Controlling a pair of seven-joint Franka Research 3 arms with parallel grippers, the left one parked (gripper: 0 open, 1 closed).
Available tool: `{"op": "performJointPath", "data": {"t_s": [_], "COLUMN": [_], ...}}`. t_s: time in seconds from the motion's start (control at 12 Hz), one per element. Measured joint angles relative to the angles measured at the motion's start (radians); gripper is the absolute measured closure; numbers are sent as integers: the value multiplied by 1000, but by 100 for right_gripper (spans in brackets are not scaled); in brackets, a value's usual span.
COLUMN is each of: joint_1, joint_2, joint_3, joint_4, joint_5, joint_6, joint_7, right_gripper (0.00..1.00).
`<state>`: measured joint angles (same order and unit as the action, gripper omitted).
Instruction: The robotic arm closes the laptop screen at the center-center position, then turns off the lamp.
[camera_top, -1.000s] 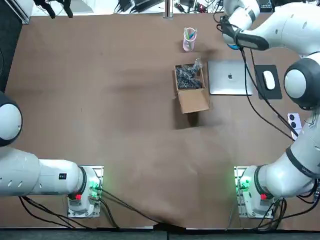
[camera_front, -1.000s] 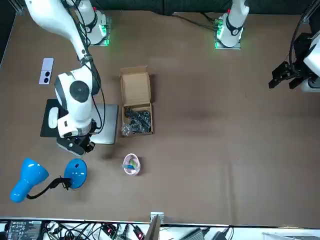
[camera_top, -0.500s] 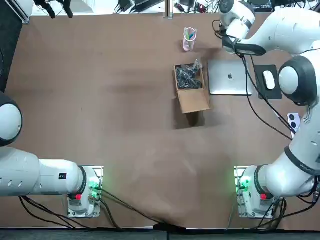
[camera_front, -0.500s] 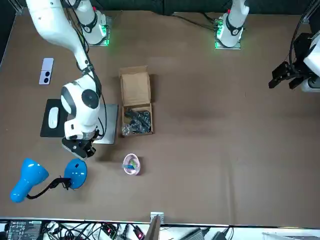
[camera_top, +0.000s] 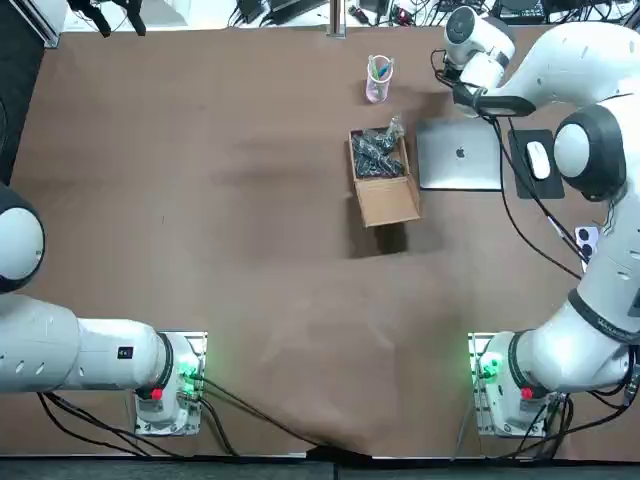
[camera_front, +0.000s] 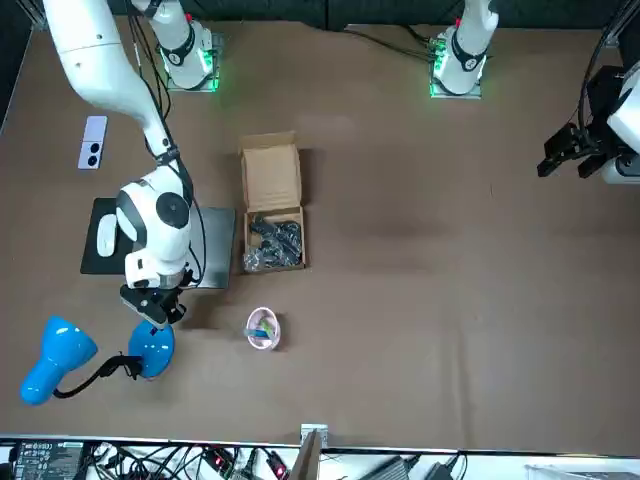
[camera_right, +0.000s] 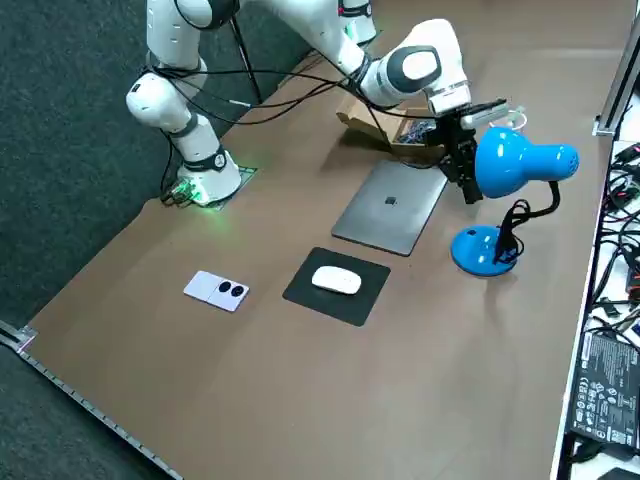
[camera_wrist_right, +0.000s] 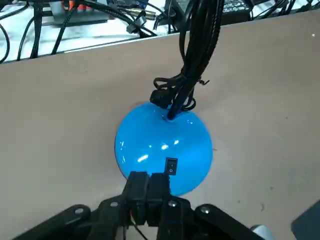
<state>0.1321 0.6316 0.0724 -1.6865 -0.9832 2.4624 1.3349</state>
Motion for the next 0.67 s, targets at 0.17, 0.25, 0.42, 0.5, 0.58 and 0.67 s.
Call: {"op": "performJointPath", "data": {"t_s": [0.17,0.25,0.42,0.5,0.58,0.67], "joint_1": [-8,-13,-24,-27,-29,-33], "joint_2": [13,19,34,38,41,44], "joint_3": [0,0,-1,-1,-1,-1], "joint_4": [0,0,0,0,0,0], "joint_5": [-17,-31,-47,-47,-49,-51], "joint_6": [26,38,58,60,65,75], "joint_7": [17,30,47,48,50,52], "right_gripper": [98,98,98,98,98,98]}}
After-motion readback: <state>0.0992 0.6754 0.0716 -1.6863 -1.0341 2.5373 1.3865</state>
